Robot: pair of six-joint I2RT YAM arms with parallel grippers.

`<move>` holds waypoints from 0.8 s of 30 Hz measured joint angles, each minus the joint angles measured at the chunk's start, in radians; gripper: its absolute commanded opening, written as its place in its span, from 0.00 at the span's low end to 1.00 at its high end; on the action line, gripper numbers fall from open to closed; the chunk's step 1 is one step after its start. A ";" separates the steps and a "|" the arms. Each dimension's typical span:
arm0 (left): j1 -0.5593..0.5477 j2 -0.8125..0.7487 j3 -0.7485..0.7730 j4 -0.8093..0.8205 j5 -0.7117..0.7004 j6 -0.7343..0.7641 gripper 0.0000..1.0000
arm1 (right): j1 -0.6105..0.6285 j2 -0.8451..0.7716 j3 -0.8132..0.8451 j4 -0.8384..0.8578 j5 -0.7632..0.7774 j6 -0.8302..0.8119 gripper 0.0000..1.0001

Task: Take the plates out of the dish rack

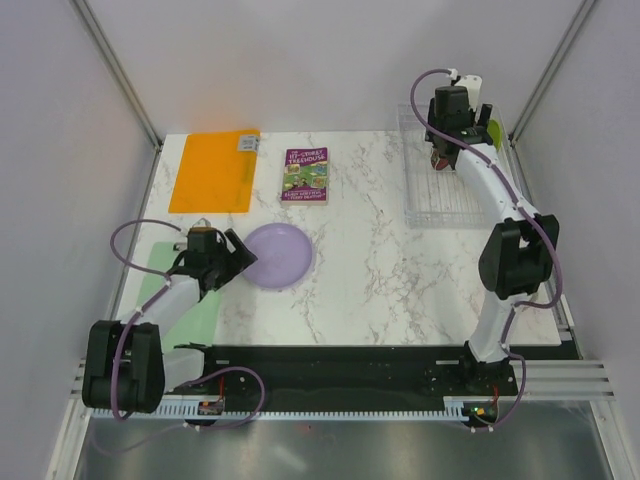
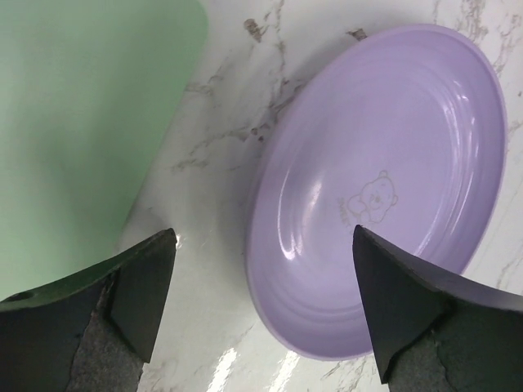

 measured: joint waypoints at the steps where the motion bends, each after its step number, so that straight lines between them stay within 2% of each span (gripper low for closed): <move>1: 0.000 -0.014 0.002 -0.027 -0.014 0.001 0.95 | -0.006 0.032 0.032 0.002 0.000 -0.006 0.90; 5: 0.000 -0.109 0.015 -0.113 -0.062 0.009 0.97 | -0.021 0.161 0.158 0.004 0.005 -0.037 0.82; 7: 0.000 -0.171 0.026 -0.134 -0.076 0.021 1.00 | -0.029 0.225 0.218 0.005 0.004 -0.048 0.81; 13: 0.000 -0.297 0.078 -0.152 -0.074 0.063 1.00 | -0.056 0.354 0.303 0.003 -0.012 -0.059 0.78; 18: 0.000 -0.307 0.103 -0.152 -0.074 0.089 1.00 | -0.091 0.401 0.315 0.003 -0.023 -0.062 0.73; 20: 0.000 -0.304 0.103 -0.152 -0.074 0.093 1.00 | -0.103 0.408 0.315 0.004 -0.031 -0.065 0.64; 24: 0.000 -0.280 0.103 -0.149 -0.072 0.097 1.00 | -0.124 0.418 0.315 0.009 -0.057 -0.066 0.57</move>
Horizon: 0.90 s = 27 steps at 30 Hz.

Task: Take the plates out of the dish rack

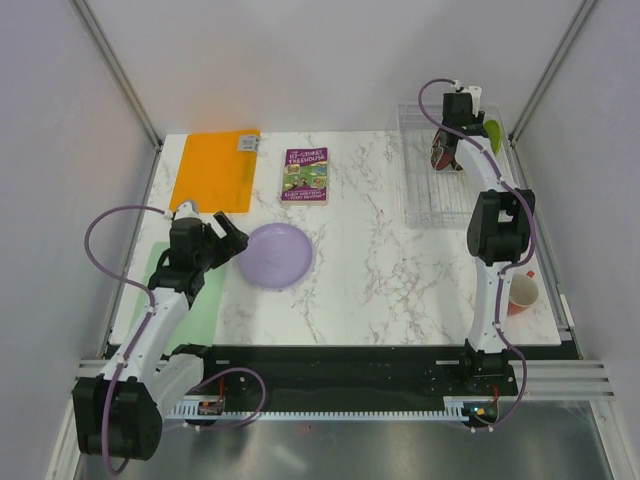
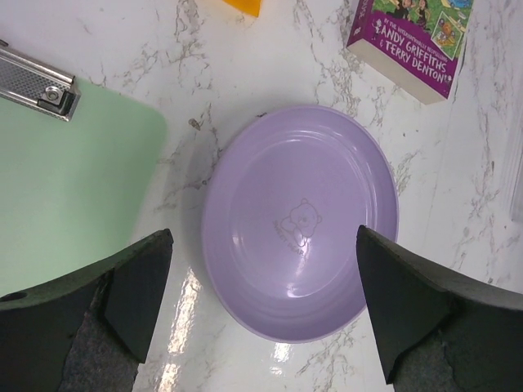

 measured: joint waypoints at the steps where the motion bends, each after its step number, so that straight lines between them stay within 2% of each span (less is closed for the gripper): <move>1: 0.000 0.007 0.000 0.001 0.002 0.000 1.00 | -0.004 0.005 0.000 0.002 -0.010 -0.001 0.54; 2: 0.000 0.015 0.000 0.002 0.004 0.000 1.00 | -0.008 0.008 0.000 0.003 -0.020 0.000 0.42; 6: 0.000 0.034 0.000 0.013 0.008 0.000 1.00 | -0.031 0.030 0.002 0.017 -0.103 0.010 0.31; 7: 0.000 0.036 0.000 0.015 0.008 0.000 0.99 | -0.034 0.032 0.002 0.019 -0.119 0.012 0.23; 9: 0.000 0.041 0.000 0.018 0.008 0.000 0.99 | -0.038 0.035 0.002 0.026 -0.153 0.012 0.16; 10: 0.000 0.043 0.000 0.019 0.008 0.000 0.99 | -0.039 0.035 0.002 0.029 -0.159 0.016 0.06; 12: 0.000 0.047 0.000 0.024 0.009 0.000 0.99 | -0.040 0.034 0.002 0.035 -0.180 0.013 0.00; 20: 0.000 0.054 -0.001 0.041 0.028 0.000 0.99 | -0.049 0.010 -0.056 0.106 -0.214 -0.022 0.00; 27: 0.000 0.059 -0.008 0.050 0.028 0.000 0.99 | -0.014 -0.077 -0.190 0.200 -0.116 -0.090 0.00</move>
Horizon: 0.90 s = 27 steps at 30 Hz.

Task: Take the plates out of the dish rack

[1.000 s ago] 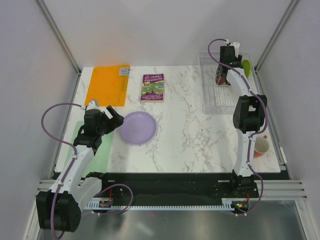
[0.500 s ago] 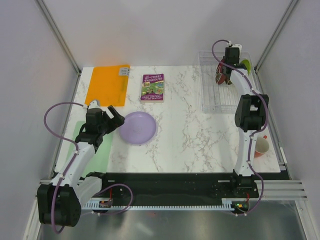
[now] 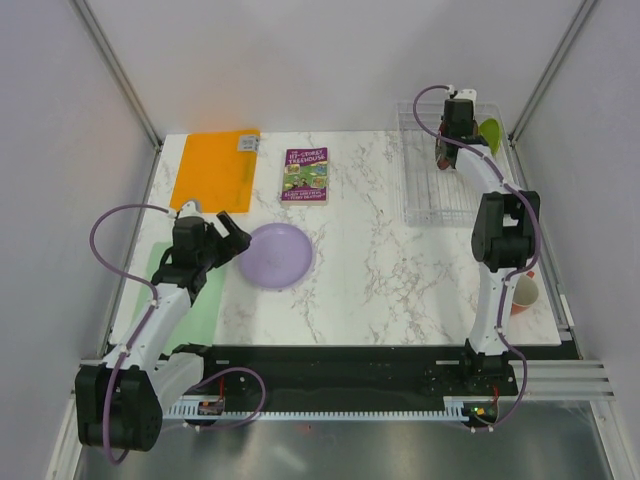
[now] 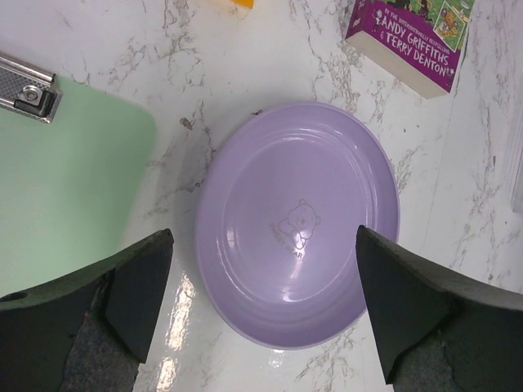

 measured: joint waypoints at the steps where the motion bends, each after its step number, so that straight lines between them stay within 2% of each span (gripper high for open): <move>1: 0.000 0.000 -0.003 0.001 0.000 0.000 0.99 | 0.008 -0.014 -0.012 0.002 0.021 -0.012 0.00; 8: 0.000 -0.002 -0.011 0.006 0.001 0.000 1.00 | 0.076 -0.159 -0.090 0.046 0.212 -0.120 0.00; 14: 0.000 -0.023 -0.011 0.014 0.028 0.000 1.00 | 0.131 -0.415 -0.220 0.058 0.261 -0.124 0.00; 18: 0.000 -0.028 -0.011 0.034 0.080 -0.001 1.00 | 0.208 -0.615 -0.318 0.024 0.209 -0.054 0.00; 21: 0.000 -0.033 -0.015 0.072 0.136 -0.002 1.00 | 0.270 -0.769 -0.436 0.006 0.089 0.042 0.00; 27: 0.000 -0.049 -0.075 0.202 0.272 -0.026 1.00 | 0.351 -0.920 -0.639 -0.028 -0.090 0.200 0.00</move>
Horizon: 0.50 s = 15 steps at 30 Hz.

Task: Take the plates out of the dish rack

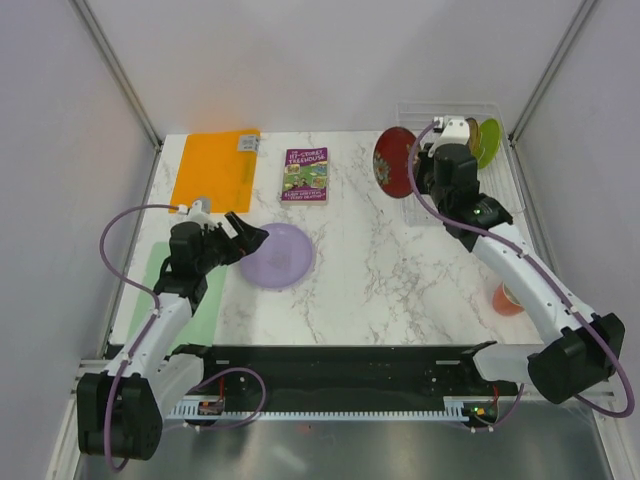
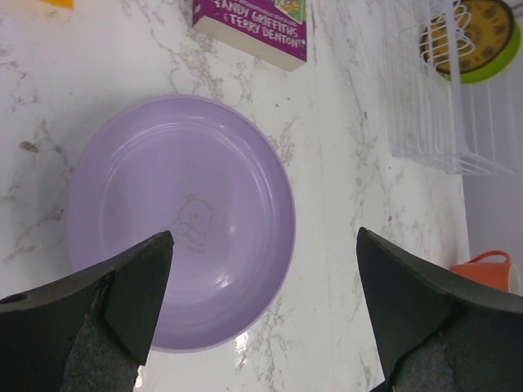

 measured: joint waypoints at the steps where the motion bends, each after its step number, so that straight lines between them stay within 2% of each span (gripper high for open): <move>1: 0.000 0.000 -0.013 0.030 0.026 -0.010 1.00 | 0.011 -0.011 -0.037 0.003 -0.025 0.027 0.00; 8: -0.006 0.033 -0.071 0.202 0.176 -0.087 1.00 | 0.107 -0.012 -0.225 0.026 -0.170 0.179 0.00; 15: -0.058 0.075 -0.071 0.285 0.228 -0.130 1.00 | 0.224 0.055 -0.245 0.141 -0.230 0.279 0.00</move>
